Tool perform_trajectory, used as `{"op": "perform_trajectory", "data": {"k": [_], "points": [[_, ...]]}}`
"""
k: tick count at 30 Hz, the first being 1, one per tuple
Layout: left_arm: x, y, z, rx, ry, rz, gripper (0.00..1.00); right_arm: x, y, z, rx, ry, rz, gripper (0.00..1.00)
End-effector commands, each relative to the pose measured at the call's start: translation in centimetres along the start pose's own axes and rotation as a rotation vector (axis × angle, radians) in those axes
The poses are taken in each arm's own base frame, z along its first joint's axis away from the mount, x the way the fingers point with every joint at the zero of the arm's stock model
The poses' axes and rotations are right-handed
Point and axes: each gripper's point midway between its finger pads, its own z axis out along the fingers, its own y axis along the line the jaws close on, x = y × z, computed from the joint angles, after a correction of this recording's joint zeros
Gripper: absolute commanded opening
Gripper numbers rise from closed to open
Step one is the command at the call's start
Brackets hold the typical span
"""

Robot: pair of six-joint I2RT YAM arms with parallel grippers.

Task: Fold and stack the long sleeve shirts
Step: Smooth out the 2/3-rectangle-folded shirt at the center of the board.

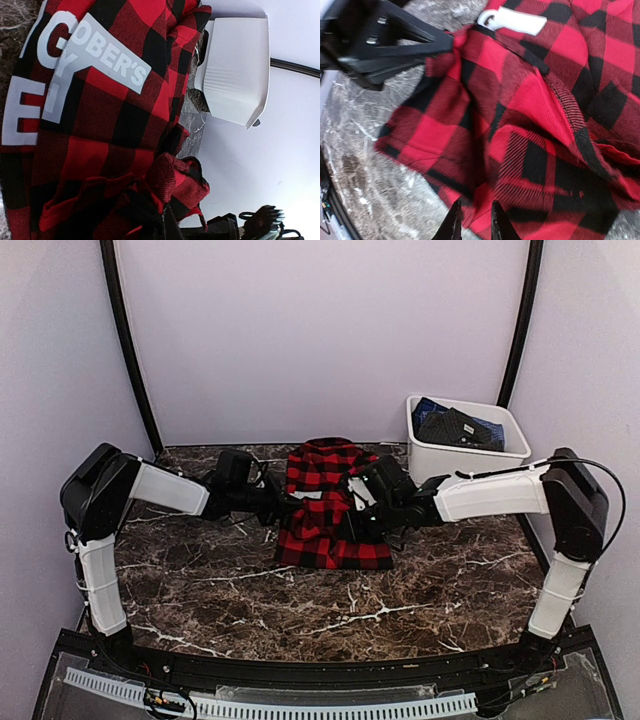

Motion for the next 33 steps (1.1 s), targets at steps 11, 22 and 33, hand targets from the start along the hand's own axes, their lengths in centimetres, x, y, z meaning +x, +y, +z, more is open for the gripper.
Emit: {"op": "perform_trajectory", "data": {"k": [11,22,33], "points": [[-0.7,-0.3,-1.6,-0.011,-0.072,0.010,0.00,-5.4,-6.1,6.8,0.199,0.004,-0.010,0.30],[-2.0,0.2,-2.1,-0.020,-0.112,0.013,0.06,-6.3,-7.3,7.3,0.173,-0.003,-0.015,0.44],[-2.0,0.2,-1.7,-0.010,-0.073,0.050,0.17,-11.4,-6.4,0.5,0.216,-0.123,-0.030,0.58]]}}
